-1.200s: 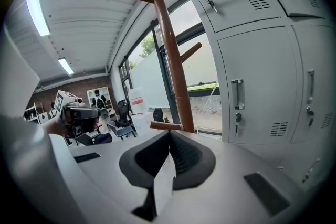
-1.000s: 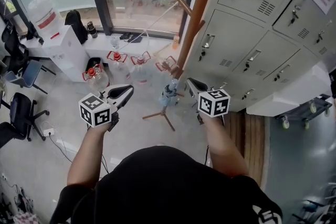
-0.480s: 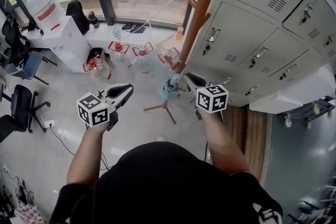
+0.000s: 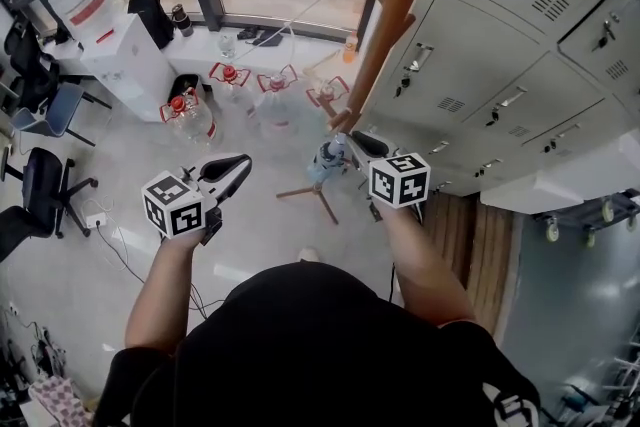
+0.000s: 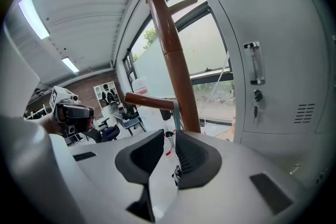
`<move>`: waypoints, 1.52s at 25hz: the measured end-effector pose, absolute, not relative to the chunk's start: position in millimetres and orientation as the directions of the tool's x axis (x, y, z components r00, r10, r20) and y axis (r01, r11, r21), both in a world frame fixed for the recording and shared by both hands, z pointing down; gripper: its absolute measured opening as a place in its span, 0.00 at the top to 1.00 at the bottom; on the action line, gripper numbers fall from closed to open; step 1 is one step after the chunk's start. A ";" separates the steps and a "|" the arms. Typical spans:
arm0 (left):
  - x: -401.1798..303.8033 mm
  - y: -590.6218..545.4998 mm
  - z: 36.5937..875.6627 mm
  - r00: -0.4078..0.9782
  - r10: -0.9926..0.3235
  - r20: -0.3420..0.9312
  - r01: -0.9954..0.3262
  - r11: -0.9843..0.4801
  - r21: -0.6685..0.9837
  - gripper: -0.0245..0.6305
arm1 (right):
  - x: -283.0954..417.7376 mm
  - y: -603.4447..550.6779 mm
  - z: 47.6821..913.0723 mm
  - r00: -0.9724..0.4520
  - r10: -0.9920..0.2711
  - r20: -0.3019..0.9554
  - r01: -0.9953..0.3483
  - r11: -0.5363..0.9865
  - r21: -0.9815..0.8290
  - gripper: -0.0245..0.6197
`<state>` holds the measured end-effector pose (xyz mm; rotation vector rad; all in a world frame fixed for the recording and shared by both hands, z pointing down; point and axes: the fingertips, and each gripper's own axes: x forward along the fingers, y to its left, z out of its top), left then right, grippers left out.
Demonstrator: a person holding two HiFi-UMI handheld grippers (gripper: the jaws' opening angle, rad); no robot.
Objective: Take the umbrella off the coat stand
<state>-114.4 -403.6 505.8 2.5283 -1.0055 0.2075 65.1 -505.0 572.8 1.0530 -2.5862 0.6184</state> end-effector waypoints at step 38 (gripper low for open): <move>-122.7 -416.8 554.6 0.728 -0.612 0.309 -0.684 -0.608 0.403 0.92 | 33.5 -545.4 623.0 -0.685 -0.554 0.474 -0.712 0.648 -0.271 0.87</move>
